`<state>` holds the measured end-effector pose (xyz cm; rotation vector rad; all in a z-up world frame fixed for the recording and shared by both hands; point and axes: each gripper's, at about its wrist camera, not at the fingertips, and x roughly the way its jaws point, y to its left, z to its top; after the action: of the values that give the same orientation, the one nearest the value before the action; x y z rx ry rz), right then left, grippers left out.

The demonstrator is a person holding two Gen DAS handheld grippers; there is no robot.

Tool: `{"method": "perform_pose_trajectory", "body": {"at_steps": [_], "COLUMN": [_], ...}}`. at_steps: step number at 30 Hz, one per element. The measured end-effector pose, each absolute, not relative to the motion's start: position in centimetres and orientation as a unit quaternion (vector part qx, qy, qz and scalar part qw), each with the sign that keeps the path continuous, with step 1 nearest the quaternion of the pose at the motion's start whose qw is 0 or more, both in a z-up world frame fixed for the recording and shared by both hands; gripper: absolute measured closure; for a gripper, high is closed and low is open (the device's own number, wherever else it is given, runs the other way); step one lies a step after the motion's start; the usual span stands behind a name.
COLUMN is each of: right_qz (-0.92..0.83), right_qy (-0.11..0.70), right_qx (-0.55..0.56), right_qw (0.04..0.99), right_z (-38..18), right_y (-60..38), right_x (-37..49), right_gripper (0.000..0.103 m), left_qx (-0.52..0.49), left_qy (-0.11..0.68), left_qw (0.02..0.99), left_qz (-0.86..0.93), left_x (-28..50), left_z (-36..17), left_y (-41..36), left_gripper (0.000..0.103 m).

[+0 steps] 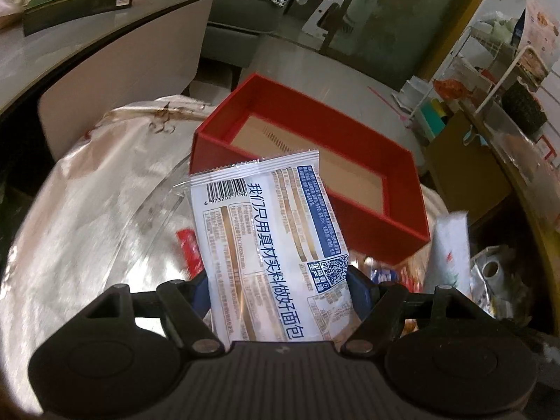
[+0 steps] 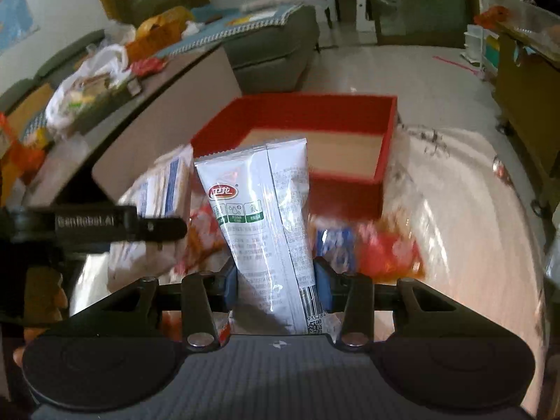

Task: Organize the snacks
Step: 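Carry both bags over the red tray and lower them inside, then open both tools to release the bags into the red tray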

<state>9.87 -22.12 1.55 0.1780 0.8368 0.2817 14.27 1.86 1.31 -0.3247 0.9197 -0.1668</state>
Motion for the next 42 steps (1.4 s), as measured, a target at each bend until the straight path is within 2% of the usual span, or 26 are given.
{"method": "perform_pose_trajectory", "body": {"at_steps": [22,35,42], "right_qz": [0.1,0.071,0.058], "right_qy": [0.391,0.412,0.414], "right_qx": [0.112,0.1,0.05], "right_qw": [0.908,0.903,0.907], "right_z": [1.0,-2.5,-3.9], "right_y": [-24.0,-23.0,-21.3], "right_x": [21.3,26.5,27.7], "right_gripper": [0.051,0.052,0.052], "left_qx": [-0.127,-0.045,-0.033], "left_qy": [0.399,0.4,0.425], "left_qw": [0.903,0.911,0.901], "left_qz": [-0.095,-0.086,-0.08], "left_x": [26.0,30.8,32.0], "left_z": [1.8,-1.9,-4.6], "left_y": [-2.2,-3.0,-3.0], "left_gripper": [0.035,0.035,0.035]}}
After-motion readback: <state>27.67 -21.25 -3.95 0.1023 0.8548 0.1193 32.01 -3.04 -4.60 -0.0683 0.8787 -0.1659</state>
